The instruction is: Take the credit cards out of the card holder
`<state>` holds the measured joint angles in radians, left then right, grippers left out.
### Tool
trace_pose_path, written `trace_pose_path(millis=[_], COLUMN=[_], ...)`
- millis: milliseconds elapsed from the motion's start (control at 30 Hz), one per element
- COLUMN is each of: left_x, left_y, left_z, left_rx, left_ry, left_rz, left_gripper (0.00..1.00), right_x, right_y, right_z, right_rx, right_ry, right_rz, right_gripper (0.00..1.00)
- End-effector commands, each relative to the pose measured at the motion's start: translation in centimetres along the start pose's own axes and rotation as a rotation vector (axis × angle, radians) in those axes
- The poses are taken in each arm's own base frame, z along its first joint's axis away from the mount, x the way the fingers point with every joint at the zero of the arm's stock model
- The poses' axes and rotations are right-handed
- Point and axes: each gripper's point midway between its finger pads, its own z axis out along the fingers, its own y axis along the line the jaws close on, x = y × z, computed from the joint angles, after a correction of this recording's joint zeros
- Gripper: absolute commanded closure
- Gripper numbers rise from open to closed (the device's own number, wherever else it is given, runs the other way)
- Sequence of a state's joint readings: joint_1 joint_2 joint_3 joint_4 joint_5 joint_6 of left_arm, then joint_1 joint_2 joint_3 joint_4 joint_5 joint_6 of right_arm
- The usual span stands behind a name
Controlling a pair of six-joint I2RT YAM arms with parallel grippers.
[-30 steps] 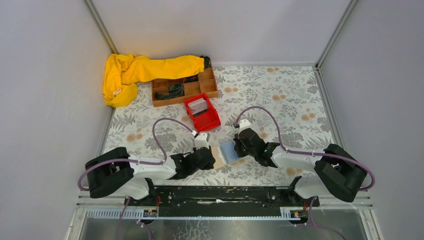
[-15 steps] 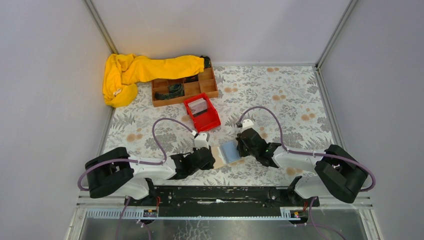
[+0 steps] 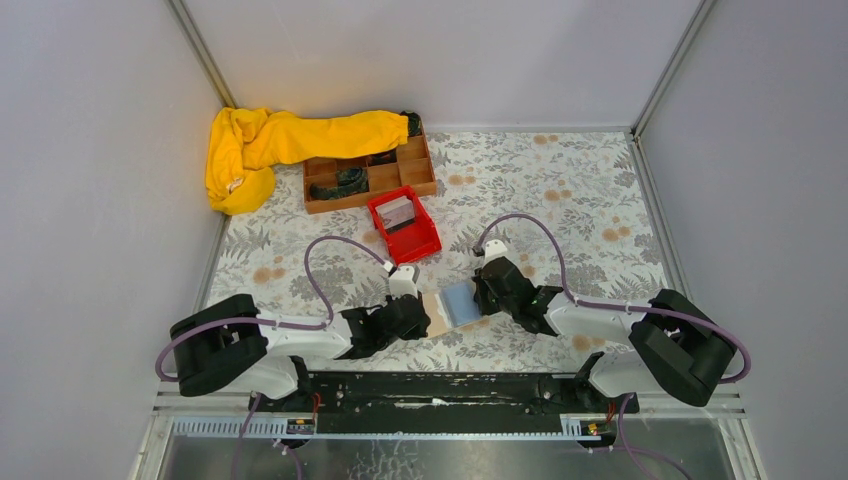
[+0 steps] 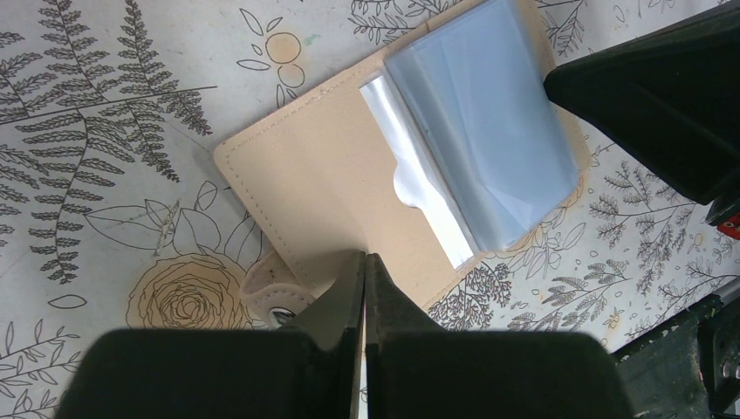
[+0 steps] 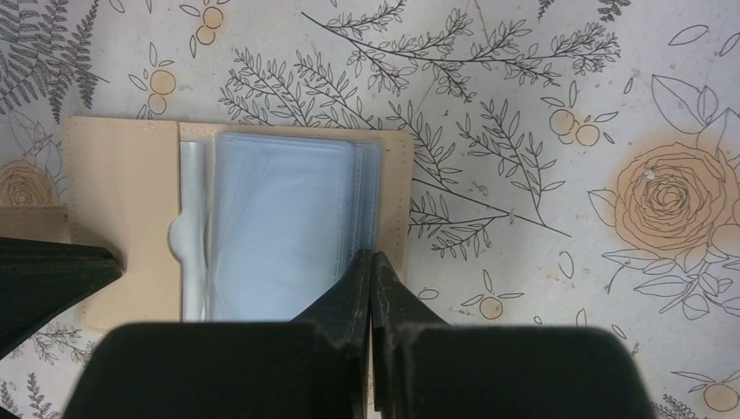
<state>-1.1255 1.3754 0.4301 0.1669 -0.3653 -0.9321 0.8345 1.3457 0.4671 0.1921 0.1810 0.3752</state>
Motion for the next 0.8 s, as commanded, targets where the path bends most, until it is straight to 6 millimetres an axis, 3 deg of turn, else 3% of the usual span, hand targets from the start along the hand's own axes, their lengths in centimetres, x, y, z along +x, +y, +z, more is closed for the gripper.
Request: trace_pose_path(millis=[0, 300, 767], left_x=[-0.5, -0.3, -0.1], left_y=[0.0, 0.0, 0.2], left_z=[0.4, 0.6, 0.6], left_rx=[-0.009, -0.009, -0.007], left_ry=[-0.032, -0.027, -0.028], left_rz=[0.009, 0.012, 0.008], left_gripper=[1.0, 1.0, 1.0], right_x=[0.4, 0.4, -1.4], right_y=[1.3, 2.6, 4.6], right_z=[-0.2, -0.5, -1.8], right_rx=[-0.077, -0.101, -0.129], right_ry=[0.021, 0.018, -0.024], right_rz=[-0.004, -0.025, -0.053], right_gripper=[1.0, 1.0, 1.0])
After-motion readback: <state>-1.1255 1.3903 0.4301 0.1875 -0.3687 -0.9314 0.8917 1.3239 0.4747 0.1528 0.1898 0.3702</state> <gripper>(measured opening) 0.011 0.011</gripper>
